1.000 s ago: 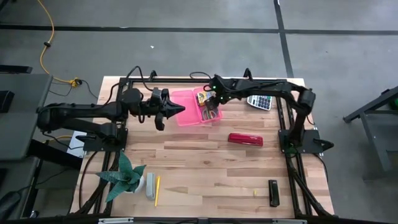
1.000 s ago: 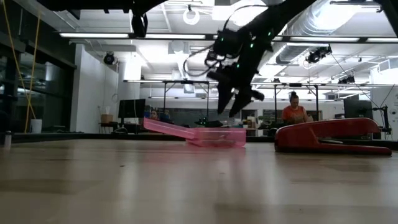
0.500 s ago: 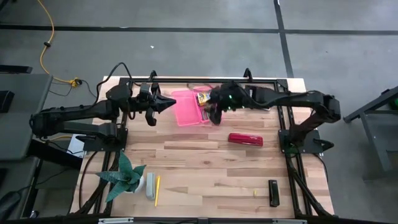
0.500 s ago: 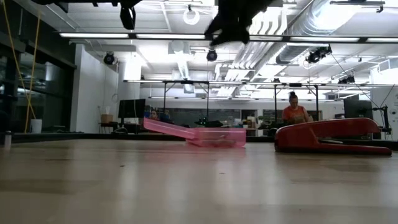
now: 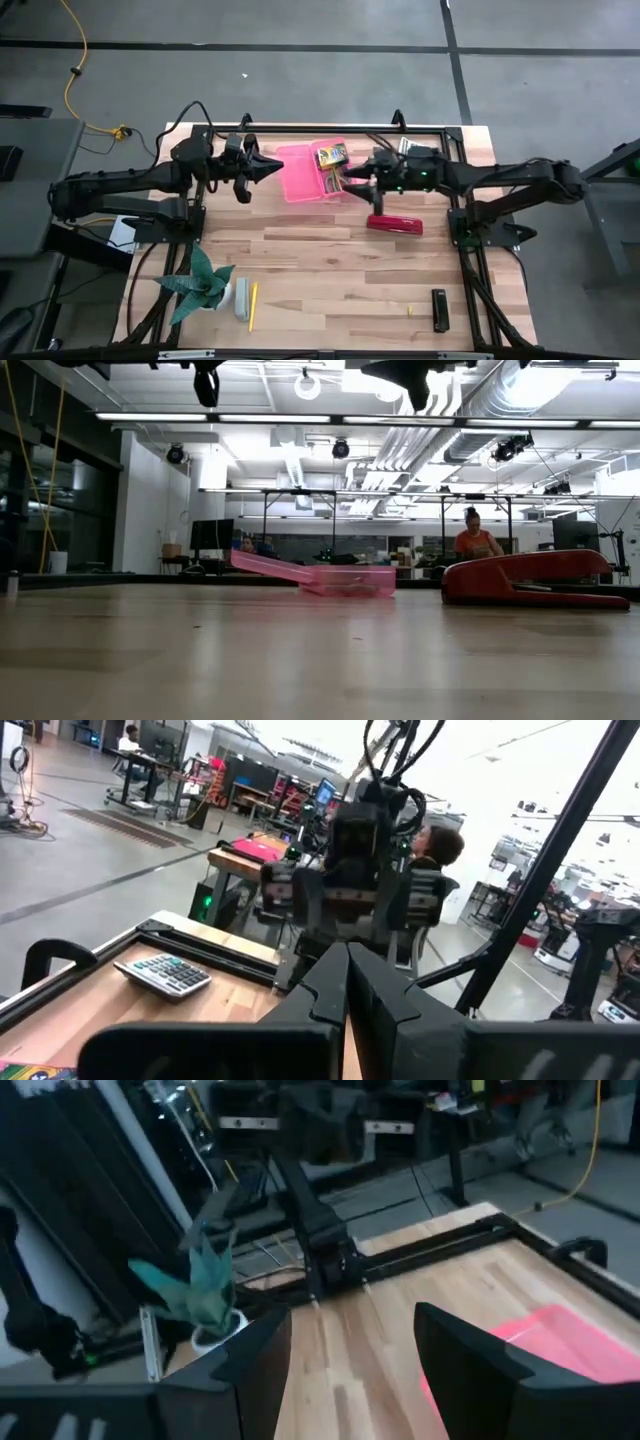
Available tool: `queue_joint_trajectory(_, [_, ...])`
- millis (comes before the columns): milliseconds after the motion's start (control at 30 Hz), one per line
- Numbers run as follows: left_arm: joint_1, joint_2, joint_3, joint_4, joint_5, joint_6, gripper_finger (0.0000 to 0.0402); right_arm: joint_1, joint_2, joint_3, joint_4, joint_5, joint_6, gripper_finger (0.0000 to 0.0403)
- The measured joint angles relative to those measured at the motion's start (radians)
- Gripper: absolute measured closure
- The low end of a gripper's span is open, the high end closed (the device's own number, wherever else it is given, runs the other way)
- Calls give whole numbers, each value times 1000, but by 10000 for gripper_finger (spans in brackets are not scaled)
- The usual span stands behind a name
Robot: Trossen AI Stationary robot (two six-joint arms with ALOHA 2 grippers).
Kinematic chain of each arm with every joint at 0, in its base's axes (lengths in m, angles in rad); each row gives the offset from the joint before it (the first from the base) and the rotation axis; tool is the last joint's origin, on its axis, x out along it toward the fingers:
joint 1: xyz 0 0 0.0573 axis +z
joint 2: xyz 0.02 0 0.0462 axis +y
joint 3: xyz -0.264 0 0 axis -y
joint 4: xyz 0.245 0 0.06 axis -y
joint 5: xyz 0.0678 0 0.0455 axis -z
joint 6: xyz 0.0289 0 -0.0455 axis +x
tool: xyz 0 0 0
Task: Pack school essentials
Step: Put the yellow pencil top eraser into the pink supply box
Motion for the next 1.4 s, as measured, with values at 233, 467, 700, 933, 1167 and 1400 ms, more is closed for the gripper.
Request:
queue_joint_trajectory(233, [-56,47,-49,138,-34,7,402,0,-72,-52,-20,-3,-138,199])
queue_joint_trajectory(467, [-75,41,-95,157,-59,-8,402,0,-70,-52,-29,-3,-138,199])
queue_joint_trajectory(700, [-64,39,-95,159,-60,2,402,0,-70,-52,-30,-3,-145,199])
queue_joint_trajectory(933, [-60,39,-95,158,-60,-1,402,0,-70,-52,-69,-12,70,199])
queue_joint_trajectory(1167, [-60,39,-95,157,-59,-10,401,137,-70,-51,-589,-135,564,199])
queue_joint_trajectory(1400, [-60,39,-95,157,-59,-9,402,470,-69,-51,-835,-80,1237,199])
